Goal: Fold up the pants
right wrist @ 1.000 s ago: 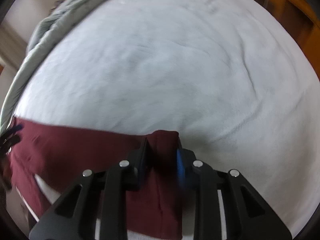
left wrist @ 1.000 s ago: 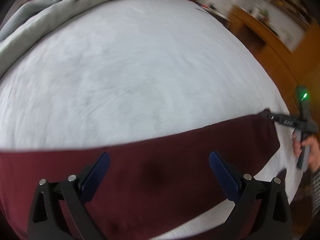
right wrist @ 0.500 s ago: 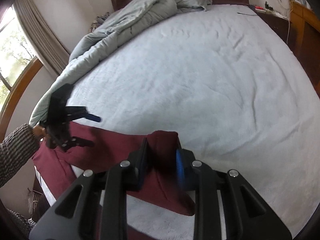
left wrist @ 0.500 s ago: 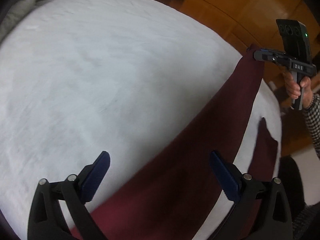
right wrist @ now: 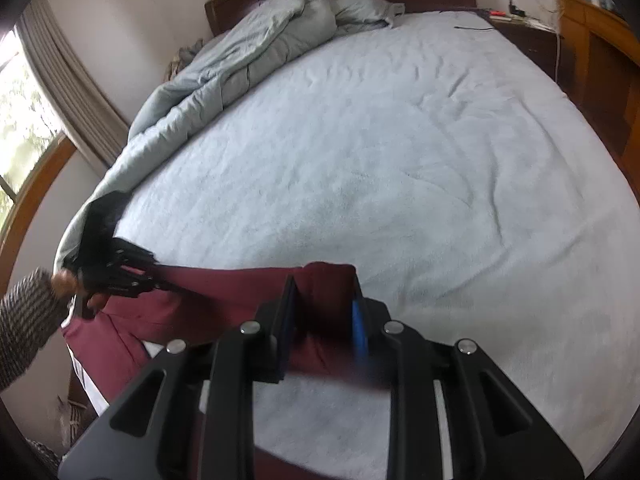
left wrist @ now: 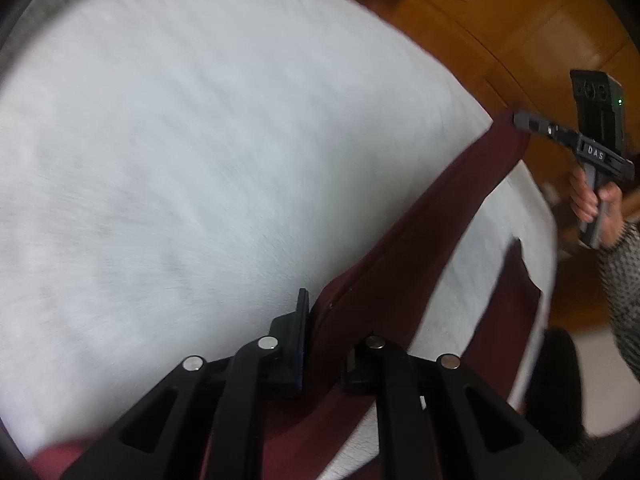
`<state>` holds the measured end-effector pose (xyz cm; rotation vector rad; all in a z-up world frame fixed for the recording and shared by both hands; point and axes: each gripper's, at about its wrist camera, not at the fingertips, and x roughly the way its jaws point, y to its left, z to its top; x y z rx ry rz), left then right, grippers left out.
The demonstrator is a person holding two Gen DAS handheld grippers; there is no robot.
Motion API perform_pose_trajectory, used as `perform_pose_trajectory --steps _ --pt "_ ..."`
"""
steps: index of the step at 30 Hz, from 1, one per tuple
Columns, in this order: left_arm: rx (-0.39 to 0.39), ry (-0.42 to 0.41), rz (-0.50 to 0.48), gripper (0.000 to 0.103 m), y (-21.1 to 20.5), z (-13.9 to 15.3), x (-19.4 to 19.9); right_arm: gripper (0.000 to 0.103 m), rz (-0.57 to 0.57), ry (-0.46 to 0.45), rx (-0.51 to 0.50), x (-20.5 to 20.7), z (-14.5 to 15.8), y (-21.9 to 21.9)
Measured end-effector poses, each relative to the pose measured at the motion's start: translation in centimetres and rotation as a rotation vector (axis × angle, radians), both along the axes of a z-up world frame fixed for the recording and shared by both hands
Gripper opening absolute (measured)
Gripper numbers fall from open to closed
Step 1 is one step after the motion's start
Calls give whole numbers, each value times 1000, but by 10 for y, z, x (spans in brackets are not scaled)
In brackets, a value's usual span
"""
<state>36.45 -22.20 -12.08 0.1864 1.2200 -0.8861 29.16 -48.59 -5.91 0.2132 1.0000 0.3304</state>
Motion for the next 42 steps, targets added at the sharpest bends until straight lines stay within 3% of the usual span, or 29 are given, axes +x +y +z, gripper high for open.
perform_pose_trajectory --steps 2,6,12,19,22,23,24,25,27,33,39,41,42 --pt "47 -133 32 11 0 28 -38 24 -13 -20 4 -17 5 0" --pt "145 -272 29 11 -14 47 -108 24 -20 -32 -5 -59 7 1" --pt "183 -311 35 11 -35 28 -198 24 -60 35 -32 -127 -18 -2" --pt "251 -280 27 11 -50 -8 -255 28 -88 137 -47 -187 -55 -2" --pt "293 -294 2 11 -50 -24 -271 45 -102 185 -82 -202 -64 0" --pt "300 -306 2 12 -51 -28 -275 65 -117 203 -99 -207 -66 -1" --pt "301 -323 6 12 -51 -31 -277 72 -149 228 -127 -213 -68 -1" --pt "303 -330 11 12 -51 -33 -277 72 -163 250 -125 -219 -68 -2" --pt "306 -339 21 13 -53 -36 -280 71 -198 266 -77 -231 -65 -8" --pt "283 -320 49 14 -52 -36 -276 72 -296 289 242 -263 -57 1" --pt "265 -297 59 14 -48 -34 -273 70 -416 342 370 -250 -79 13" --pt "262 -289 62 14 -46 -34 -272 64 -456 364 410 -243 -88 9" --pt "258 -281 69 14 -46 -33 -271 50 -477 386 406 -239 -94 5"
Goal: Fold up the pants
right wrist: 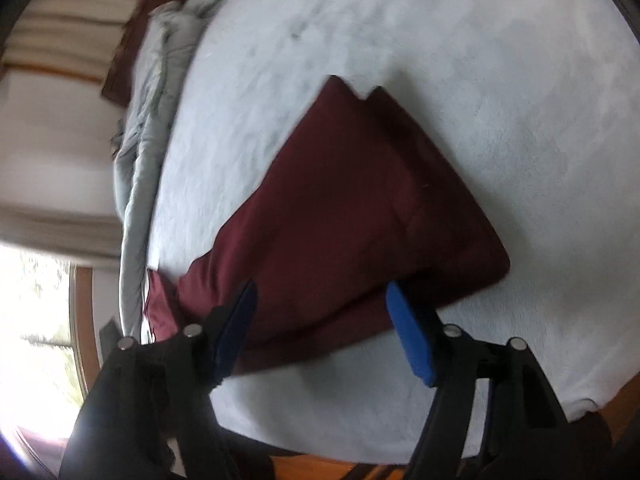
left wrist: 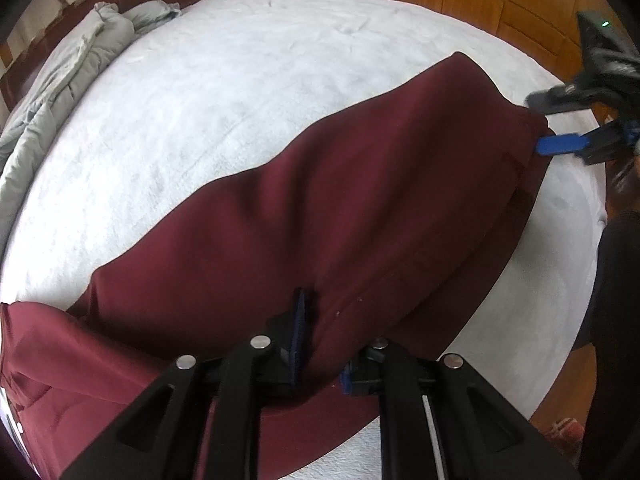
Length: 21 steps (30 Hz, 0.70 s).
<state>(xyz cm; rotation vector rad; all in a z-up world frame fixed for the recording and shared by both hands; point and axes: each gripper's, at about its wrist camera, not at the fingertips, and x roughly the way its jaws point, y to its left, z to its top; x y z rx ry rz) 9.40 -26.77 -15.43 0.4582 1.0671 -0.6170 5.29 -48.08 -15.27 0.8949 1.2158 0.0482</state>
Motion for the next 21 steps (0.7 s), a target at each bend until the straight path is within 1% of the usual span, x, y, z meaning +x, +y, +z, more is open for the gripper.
perform_pose_trajectory --steps 1,2,3,4,5,7,9,11,12,13,14,16,18,19,20,21 --pt "-4 5 3 14 4 -1 7 39 -10 17 3 3 -5 -2" --pt "-8 10 8 14 4 -1 9 17 -24 20 29 6 -9 -3" --pt "-14 16 13 14 6 -1 10 14 -41 20 48 7 -11 -5" --pt "-20 22 18 14 8 0 14 12 -44 15 55 6 -10 -6" --pt "-27 29 24 14 10 1 15 10 -41 -11 49 5 -3 -6" --pt "-47 37 40 15 12 7 18 10 -24 -50 8 3 13 -4" --pt "-64 30 47 15 15 18 16 9 -24 -68 -1 -4 27 -4" --pt "-83 31 45 16 17 25 12 9 -24 -67 -30 -10 38 -7" --pt "-91 38 40 16 18 26 8 9 -18 -43 -64 -12 39 -7" --pt "-86 45 34 17 17 24 5 9 -14 -8 -101 -13 35 -6" --pt "-63 43 23 17 14 16 1 9 -9 22 -124 -11 29 -3" --pt "-15 38 19 17 9 -1 -2 9 11 54 -170 -8 11 2" --pt "-22 13 37 17 8 -10 -1 11 8 100 -188 -6 -5 6" --pt "-28 13 43 17 9 -10 1 12 4 111 -200 -5 -5 8" --pt "-41 20 55 19 12 -7 4 20 5 113 -208 -6 -1 9" --pt "-51 28 66 22 15 -5 6 35 20 111 -223 -5 7 12"
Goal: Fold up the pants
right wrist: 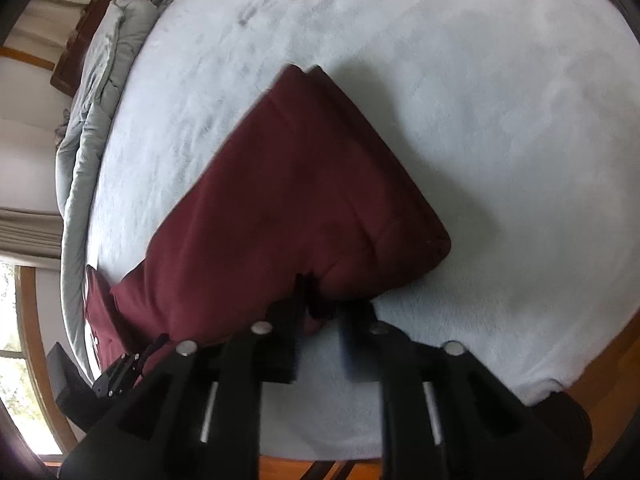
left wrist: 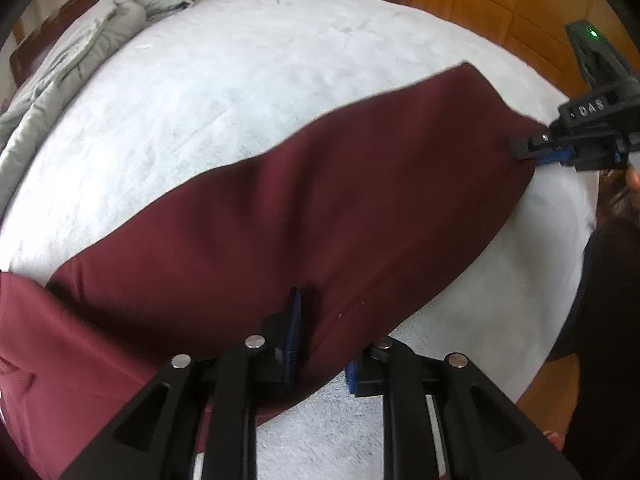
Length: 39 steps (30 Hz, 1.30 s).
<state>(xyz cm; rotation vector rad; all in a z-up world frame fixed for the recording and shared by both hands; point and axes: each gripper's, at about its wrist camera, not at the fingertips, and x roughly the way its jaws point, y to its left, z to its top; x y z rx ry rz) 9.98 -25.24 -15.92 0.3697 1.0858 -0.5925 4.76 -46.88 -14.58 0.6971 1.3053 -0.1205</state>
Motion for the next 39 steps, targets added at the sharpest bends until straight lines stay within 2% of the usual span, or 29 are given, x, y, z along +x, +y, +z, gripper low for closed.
perform_pose_trajectory --steps 1,2,3,4,6,7,8,9,11,13,14,17,20,22,23,24,26,27,28,32,34,36,38,39 --pt "-13 14 5 26 3 3 -2 43 13 1 -44 -1 10 3" --pt "-33 35 7 36 9 9 0 50 21 -2 -97 -3 21 6" --pt "-48 55 17 44 15 14 2 50 30 -3 -129 -6 28 10" --pt "-64 71 31 60 20 19 2 50 30 6 -172 -10 39 15" --pt "-149 117 75 65 44 34 1 50 13 -26 -238 -18 63 28" --pt "-184 138 111 71 60 41 2 51 38 -70 -235 -20 75 41" --pt "-207 157 148 76 78 45 3 59 77 -107 -210 -19 80 55" --pt "-222 169 183 77 91 47 4 67 143 -135 -168 -14 83 75" --pt "-227 200 280 78 127 47 9 66 300 -185 -82 -2 80 121" --pt "-192 212 406 78 173 40 18 66 471 -206 -60 12 70 176" --pt "-159 216 472 78 196 35 23 66 544 -217 -60 16 64 201" --pt "-138 248 590 78 245 28 25 79 754 -219 -130 28 45 270" --pt "-115 245 670 78 283 26 32 79 878 -183 -201 33 22 303" --pt "-144 261 705 78 304 29 40 76 903 -151 -233 39 8 310" --pt "-159 272 718 78 312 30 45 64 911 -136 -220 39 2 310" --pt "-157 277 726 78 319 32 50 46 914 -116 -192 42 -4 310" --pt "-148 281 740 78 328 35 63 34 902 -56 -145 44 -19 306" --pt "-154 283 754 78 332 40 74 14 896 -61 -156 43 -21 304" --pt "-162 283 763 78 337 43 81 13 904 -62 -175 40 -22 300" --pt "-154 258 845 78 351 62 131 13 880 -66 -130 39 -22 293" --pt "-151 261 882 78 357 68 168 13 886 -68 -140 38 -25 293" --pt "-119 292 913 78 354 65 196 13 882 -73 -139 39 -26 291" --pt "-85 357 905 80 357 56 230 13 869 -76 -114 40 -27 286" --pt "-28 379 925 80 358 48 256 13 861 -76 -102 39 -26 285"
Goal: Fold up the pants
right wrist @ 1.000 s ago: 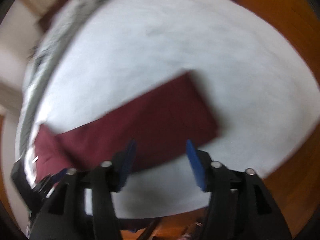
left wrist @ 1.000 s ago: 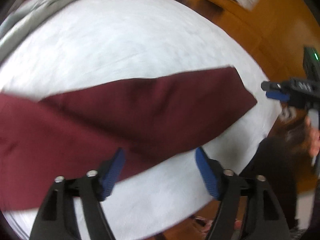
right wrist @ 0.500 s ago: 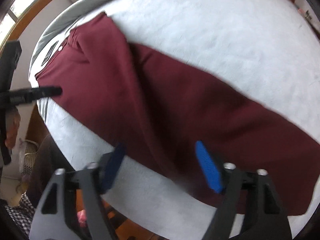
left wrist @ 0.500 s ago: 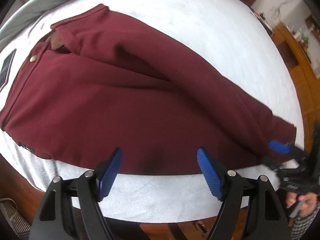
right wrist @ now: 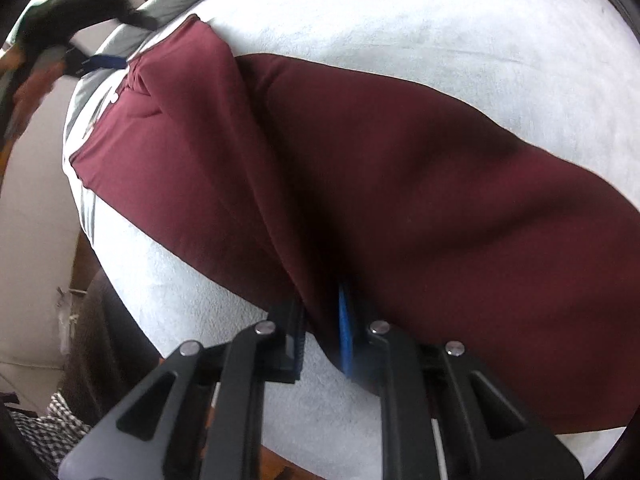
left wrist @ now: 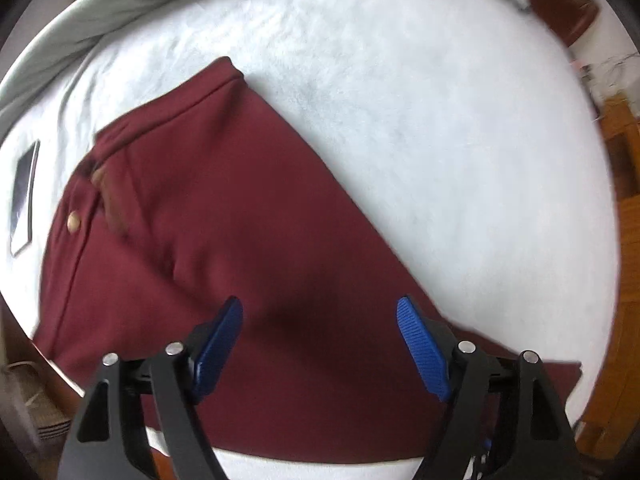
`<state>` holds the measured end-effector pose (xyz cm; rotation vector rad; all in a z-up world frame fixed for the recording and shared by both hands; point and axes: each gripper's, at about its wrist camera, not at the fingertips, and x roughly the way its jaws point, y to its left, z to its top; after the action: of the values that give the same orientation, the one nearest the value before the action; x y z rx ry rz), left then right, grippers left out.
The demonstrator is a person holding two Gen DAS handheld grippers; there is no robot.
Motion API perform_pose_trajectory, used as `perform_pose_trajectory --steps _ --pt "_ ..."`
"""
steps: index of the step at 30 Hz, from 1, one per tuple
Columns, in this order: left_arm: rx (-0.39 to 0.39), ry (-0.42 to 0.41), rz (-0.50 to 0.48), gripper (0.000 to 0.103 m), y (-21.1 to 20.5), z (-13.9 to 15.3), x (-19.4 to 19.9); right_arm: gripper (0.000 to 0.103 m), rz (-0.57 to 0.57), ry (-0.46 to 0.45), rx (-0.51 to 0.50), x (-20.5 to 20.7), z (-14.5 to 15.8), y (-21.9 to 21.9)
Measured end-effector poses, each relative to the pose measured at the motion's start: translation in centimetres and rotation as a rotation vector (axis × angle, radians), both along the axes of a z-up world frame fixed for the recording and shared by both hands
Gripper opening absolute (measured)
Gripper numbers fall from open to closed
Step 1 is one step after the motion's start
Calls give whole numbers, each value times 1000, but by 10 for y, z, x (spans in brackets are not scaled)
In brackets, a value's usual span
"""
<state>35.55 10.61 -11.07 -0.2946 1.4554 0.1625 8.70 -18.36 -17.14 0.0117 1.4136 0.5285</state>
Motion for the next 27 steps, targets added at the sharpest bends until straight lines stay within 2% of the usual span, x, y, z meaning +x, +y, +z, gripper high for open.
perform_pose_trajectory --steps 5,9,12,15,19,21,23,24,25,27 --pt "36 217 41 80 6 -43 69 13 -32 24 37 5 -2 -9" --pt "48 244 66 80 2 -56 108 13 -43 29 53 5 -3 -13" --pt "83 310 47 80 -6 -70 143 13 -40 32 60 7 -4 -15" --pt "145 408 60 78 -6 -91 148 13 -60 49 86 10 -6 -22" --pt "153 482 114 76 7 -108 156 13 -67 51 104 11 -6 -28" --pt "146 483 139 68 12 -107 151 13 -67 49 101 12 -6 -29" --pt "158 466 162 41 22 -101 148 13 -70 49 101 12 -6 -30" --pt "149 452 171 32 28 -96 145 13 -73 50 102 13 -5 -31" --pt "136 441 177 16 29 -92 145 13 -76 52 104 13 -5 -33" --pt "120 396 184 13 33 -80 142 13 -78 51 103 10 -5 -27"
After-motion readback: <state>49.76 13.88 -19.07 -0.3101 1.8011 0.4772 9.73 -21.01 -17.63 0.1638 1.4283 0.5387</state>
